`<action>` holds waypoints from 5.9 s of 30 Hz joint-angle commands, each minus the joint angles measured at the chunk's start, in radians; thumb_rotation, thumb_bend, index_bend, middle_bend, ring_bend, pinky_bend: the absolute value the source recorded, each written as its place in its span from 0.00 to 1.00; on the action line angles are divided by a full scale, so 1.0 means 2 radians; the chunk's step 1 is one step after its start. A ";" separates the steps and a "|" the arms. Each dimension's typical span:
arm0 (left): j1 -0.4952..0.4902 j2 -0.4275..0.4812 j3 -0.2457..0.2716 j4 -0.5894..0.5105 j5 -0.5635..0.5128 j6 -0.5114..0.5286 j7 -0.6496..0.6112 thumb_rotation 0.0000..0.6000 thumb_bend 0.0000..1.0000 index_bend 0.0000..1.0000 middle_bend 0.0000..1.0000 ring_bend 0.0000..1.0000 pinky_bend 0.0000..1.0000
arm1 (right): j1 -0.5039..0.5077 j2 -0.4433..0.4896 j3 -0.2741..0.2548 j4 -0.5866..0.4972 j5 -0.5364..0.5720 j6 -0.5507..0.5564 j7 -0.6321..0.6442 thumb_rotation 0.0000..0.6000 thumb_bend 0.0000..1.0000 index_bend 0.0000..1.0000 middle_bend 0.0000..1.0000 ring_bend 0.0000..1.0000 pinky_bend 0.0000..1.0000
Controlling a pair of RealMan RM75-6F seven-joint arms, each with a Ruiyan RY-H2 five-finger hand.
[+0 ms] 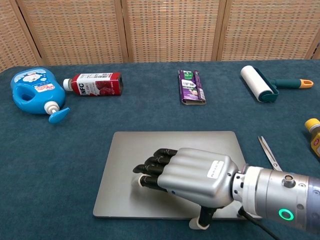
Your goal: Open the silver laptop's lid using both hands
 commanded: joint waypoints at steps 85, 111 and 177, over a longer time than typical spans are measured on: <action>-0.265 -0.364 0.069 0.378 0.185 -0.161 -0.088 1.00 1.00 0.40 0.20 0.30 0.34 | 0.031 0.053 0.087 0.029 0.044 0.120 0.056 1.00 0.69 0.16 0.15 0.03 0.00; -0.280 -0.388 0.089 0.404 0.173 -0.167 -0.086 1.00 1.00 0.39 0.19 0.30 0.32 | 0.145 -0.001 0.197 0.136 0.228 0.068 -0.032 1.00 0.69 0.19 0.15 0.03 0.00; -0.024 -0.095 0.090 0.185 0.045 0.134 -0.145 1.00 0.00 0.00 0.00 0.00 0.00 | -0.204 0.255 -0.017 0.002 0.025 0.388 0.238 1.00 0.00 0.00 0.00 0.00 0.00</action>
